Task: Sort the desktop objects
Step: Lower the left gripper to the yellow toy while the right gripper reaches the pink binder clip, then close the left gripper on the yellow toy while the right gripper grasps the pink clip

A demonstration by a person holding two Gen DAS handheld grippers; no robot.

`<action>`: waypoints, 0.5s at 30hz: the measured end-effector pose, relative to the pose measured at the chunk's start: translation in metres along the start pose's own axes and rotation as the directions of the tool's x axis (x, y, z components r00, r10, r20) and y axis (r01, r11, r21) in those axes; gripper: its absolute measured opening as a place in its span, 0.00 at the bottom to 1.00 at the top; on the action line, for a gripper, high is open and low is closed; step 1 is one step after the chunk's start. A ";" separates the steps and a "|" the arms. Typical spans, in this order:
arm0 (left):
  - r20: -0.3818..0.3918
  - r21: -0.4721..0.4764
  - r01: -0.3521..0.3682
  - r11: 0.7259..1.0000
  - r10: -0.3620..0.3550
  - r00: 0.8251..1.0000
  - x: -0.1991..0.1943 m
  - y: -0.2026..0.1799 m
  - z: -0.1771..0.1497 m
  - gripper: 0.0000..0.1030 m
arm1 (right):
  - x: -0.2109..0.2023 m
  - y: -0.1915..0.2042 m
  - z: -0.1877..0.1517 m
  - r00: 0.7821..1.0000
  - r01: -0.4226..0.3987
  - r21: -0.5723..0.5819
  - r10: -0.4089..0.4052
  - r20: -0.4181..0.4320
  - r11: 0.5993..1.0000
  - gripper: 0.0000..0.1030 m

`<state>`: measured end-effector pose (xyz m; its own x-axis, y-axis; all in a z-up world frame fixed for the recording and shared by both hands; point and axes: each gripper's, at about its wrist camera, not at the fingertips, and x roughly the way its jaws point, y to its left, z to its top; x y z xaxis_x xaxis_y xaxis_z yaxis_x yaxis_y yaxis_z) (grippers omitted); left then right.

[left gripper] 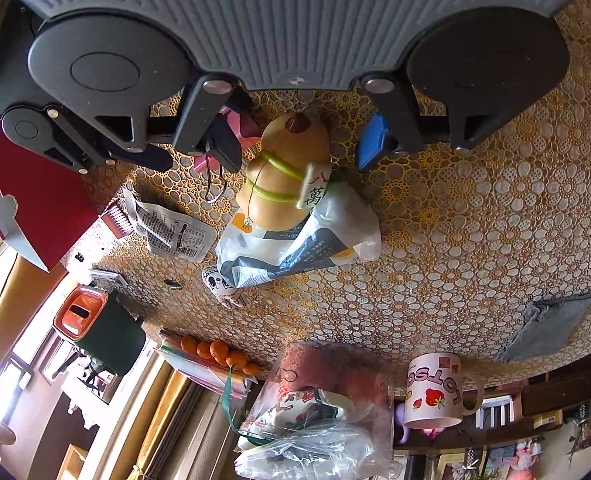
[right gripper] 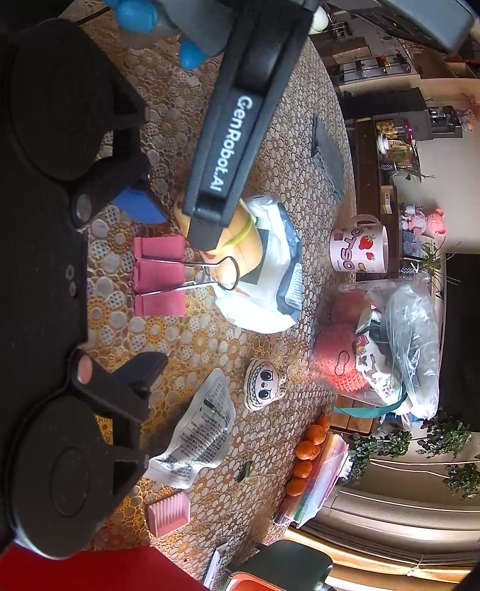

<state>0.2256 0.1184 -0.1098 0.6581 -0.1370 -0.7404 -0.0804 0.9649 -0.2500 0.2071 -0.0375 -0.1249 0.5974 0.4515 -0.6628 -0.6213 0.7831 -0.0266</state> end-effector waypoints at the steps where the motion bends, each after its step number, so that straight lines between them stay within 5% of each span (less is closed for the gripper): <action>1: 0.000 -0.003 0.001 1.000 -0.001 1.000 0.001 0.000 0.001 0.63 | 0.001 0.000 0.000 1.000 0.000 0.003 0.000 0.002 1.000 0.72; 15: -0.017 -0.019 0.010 1.000 -0.010 1.000 0.010 -0.006 0.003 0.48 | 0.012 -0.002 0.000 0.999 -0.026 0.037 0.027 -0.018 0.999 0.51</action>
<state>0.2349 0.1115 -0.1143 0.6457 -0.1508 -0.7485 -0.0879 0.9591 -0.2691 0.2156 -0.0333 -0.1333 0.5708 0.4646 -0.6770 -0.6177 0.7862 0.0187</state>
